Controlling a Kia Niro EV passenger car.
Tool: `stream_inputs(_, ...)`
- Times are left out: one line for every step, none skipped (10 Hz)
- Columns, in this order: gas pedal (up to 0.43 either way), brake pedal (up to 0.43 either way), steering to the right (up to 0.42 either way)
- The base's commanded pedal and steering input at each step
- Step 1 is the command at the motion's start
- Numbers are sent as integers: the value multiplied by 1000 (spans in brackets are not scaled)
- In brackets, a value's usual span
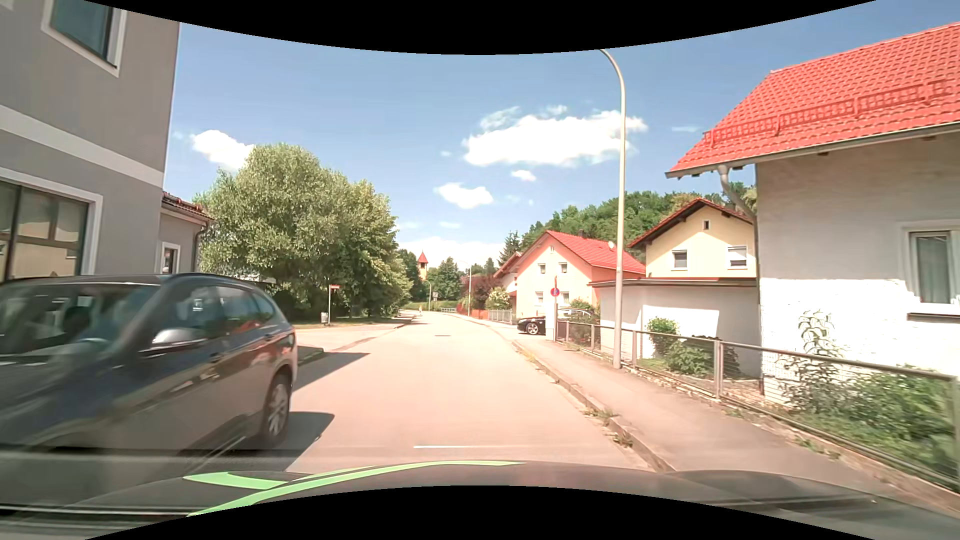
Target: Follow the waypoints while adhering to traffic rules and regulations
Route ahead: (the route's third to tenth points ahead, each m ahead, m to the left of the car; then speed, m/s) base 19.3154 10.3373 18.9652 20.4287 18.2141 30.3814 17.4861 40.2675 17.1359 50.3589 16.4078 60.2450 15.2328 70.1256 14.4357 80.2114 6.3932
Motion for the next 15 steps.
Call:
stream_inputs(0, 165, 1)
stream_inputs(0, 177, 0)
stream_inputs(0, 183, 1)
stream_inputs(0, 183, 1)
stream_inputs(0, 189, 0)
stream_inputs(0, 189, 0)
stream_inputs(0, 195, 0)
stream_inputs(0, 201, 0)
stream_inputs(0, 201, 0)
stream_inputs(0, 201, 0)
stream_inputs(0, 201, 0)
stream_inputs(0, 201, -3)
stream_inputs(0, 207, -5)
stream_inputs(0, 207, -5)
stream_inputs(0, 213, -6)
